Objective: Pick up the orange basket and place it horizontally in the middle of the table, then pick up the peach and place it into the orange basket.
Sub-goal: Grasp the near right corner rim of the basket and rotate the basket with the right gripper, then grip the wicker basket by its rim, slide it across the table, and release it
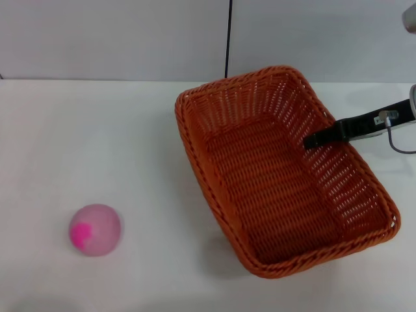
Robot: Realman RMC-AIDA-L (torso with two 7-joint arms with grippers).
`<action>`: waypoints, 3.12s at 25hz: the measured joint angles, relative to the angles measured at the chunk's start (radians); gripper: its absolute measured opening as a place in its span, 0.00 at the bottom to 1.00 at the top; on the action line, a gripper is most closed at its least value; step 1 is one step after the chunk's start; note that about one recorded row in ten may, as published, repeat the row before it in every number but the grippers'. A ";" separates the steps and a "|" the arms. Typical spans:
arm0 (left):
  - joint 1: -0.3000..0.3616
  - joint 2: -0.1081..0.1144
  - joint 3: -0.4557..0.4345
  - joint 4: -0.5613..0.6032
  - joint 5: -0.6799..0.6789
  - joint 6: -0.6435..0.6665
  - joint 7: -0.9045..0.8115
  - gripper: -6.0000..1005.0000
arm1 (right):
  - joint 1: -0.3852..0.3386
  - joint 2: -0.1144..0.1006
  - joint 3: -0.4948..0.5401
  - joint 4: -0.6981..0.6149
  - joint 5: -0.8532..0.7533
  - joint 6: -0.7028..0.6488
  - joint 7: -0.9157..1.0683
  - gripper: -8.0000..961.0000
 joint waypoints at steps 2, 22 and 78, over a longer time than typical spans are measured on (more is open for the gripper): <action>-0.001 0.000 0.000 -0.001 0.000 0.003 0.000 0.80 | 0.001 0.002 -0.009 0.000 0.000 0.003 -0.002 0.48; 0.008 0.002 -0.005 -0.002 -0.005 -0.018 0.000 0.79 | -0.095 0.020 -0.012 -0.313 0.013 -0.161 -0.194 0.14; 0.041 -0.003 0.301 -0.052 0.016 -0.148 0.000 0.78 | 0.155 0.048 -0.351 0.020 0.145 0.304 -1.081 0.14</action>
